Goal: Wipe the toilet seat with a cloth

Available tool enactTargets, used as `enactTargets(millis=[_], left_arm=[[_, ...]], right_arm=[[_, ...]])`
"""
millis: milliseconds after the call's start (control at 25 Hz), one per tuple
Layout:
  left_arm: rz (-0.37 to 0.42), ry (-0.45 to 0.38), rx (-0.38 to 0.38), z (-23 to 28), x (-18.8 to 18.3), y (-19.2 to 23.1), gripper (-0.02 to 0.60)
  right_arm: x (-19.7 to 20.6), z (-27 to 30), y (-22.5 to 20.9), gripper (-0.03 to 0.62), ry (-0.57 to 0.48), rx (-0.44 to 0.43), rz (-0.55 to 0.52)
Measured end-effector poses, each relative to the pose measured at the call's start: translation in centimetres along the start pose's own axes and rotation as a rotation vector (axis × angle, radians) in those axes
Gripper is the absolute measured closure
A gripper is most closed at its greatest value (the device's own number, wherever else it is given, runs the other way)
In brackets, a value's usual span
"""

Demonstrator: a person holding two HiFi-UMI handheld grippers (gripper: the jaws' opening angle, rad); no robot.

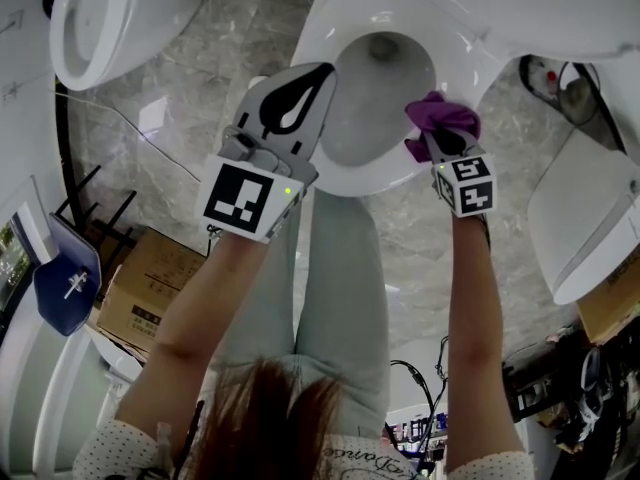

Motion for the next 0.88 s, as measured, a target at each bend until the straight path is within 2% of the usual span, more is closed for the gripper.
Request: enactTargets(millis=[880], left_arm=[[-0.012,0.013,-0.017,-1.0,-0.2,0.7,0.578]], right_arm=[[2.1,0.0,2.7,0.545,0.027,-0.032,0.113]])
Point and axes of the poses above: the fingertips, and each gripper's own axes: z forward along the fingers, y to its left, x out of its underside, the point moved 3 cm from there along -z, backward along the fingers, and after that the axes turned 6 degrees about z, right-handed, at the moved point
